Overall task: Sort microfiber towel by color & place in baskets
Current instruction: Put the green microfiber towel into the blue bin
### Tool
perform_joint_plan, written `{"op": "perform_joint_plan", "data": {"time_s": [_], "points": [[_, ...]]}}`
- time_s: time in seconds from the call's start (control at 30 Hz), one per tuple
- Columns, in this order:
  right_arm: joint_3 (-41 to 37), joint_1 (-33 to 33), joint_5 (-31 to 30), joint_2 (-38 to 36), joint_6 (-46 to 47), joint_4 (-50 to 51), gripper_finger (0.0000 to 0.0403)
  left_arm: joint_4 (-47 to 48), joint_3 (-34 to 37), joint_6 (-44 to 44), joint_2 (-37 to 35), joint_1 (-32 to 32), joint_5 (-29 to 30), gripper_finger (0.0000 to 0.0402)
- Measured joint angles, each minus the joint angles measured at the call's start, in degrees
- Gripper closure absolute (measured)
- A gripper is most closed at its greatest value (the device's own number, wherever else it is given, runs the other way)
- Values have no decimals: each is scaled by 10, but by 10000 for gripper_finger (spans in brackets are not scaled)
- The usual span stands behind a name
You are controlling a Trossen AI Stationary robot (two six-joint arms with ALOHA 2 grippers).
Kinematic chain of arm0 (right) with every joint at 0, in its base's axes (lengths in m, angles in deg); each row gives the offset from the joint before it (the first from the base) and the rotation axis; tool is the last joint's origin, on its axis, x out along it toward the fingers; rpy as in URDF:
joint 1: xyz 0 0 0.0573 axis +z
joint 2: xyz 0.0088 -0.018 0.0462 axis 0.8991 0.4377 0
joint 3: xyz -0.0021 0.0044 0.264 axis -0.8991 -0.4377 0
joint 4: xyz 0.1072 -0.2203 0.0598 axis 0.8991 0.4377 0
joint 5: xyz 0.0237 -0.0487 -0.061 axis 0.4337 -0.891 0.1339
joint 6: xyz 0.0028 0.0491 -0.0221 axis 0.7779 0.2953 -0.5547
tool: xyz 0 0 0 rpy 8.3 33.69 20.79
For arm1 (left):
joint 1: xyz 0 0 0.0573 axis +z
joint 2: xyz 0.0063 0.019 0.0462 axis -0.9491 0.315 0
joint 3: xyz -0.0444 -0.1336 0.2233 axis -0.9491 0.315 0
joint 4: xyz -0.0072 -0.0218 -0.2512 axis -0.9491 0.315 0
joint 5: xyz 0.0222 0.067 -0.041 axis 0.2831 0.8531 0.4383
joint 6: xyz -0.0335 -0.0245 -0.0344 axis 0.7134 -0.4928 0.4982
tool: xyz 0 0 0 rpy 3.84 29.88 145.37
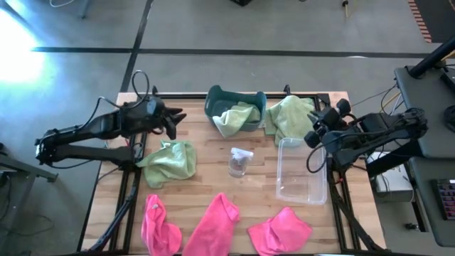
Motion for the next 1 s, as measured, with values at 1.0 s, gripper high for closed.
{"op": "perform_joint_plan", "data": {"time_s": [1.0], "points": [[-39, -355, 53, 92, 76, 48, 339, 3, -22, -61, 9, -2, -1, 276]]}}
